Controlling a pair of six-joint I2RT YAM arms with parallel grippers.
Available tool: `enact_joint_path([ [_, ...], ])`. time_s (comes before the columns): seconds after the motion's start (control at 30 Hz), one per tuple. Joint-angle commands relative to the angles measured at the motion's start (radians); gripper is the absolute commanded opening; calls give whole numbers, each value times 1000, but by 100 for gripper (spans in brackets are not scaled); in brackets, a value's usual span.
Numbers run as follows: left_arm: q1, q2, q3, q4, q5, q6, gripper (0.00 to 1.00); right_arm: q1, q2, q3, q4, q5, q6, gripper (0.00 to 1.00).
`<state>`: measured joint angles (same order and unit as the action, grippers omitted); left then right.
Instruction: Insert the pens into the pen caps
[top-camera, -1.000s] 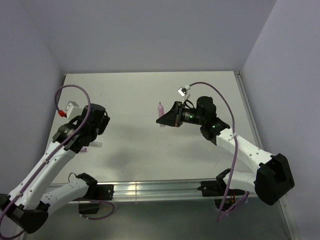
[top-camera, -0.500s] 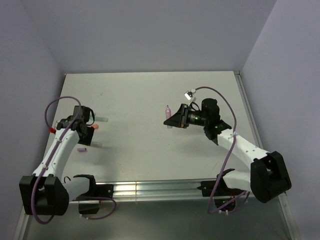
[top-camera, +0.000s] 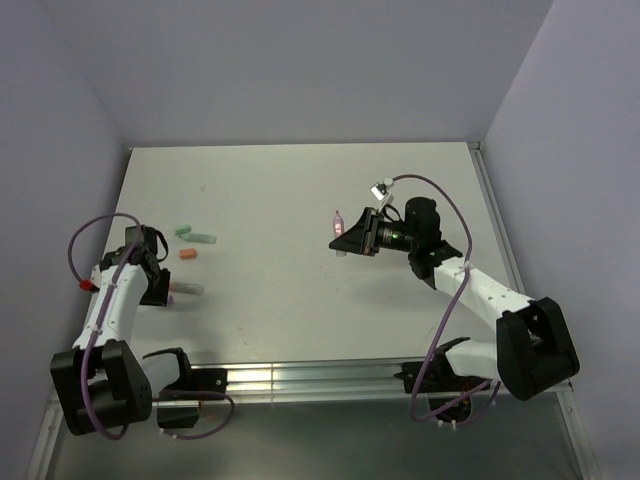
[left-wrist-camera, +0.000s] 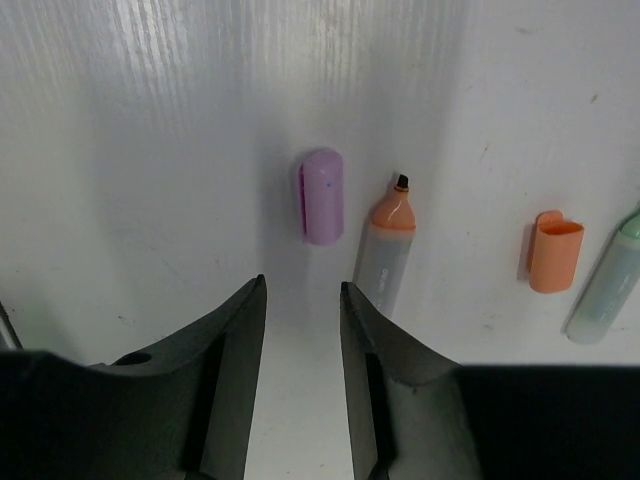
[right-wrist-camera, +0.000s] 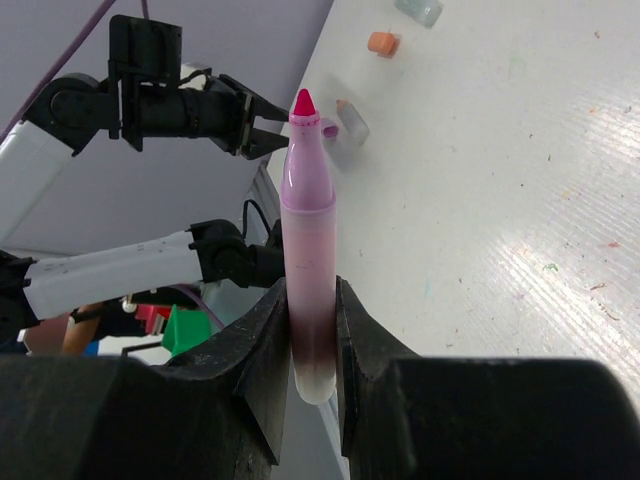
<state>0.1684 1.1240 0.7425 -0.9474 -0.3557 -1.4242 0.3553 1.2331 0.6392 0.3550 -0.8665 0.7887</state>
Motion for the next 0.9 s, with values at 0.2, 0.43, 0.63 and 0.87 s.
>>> enact_joint_path([
  [0.2, 82, 48, -28, 107, 17, 67, 40, -7, 8, 1, 64, -25, 3, 0],
  [0.43, 92, 88, -20, 116, 23, 70, 41, -7, 5, -1, 59, -22, -2, 0],
  [0.63, 97, 102, -34, 125, 20, 59, 45, -9, 2, -3, 58, -22, -5, 0],
  [0.87, 106, 112, -46, 147, 31, 62, 45, -10, 2, -6, 59, -25, -3, 0],
])
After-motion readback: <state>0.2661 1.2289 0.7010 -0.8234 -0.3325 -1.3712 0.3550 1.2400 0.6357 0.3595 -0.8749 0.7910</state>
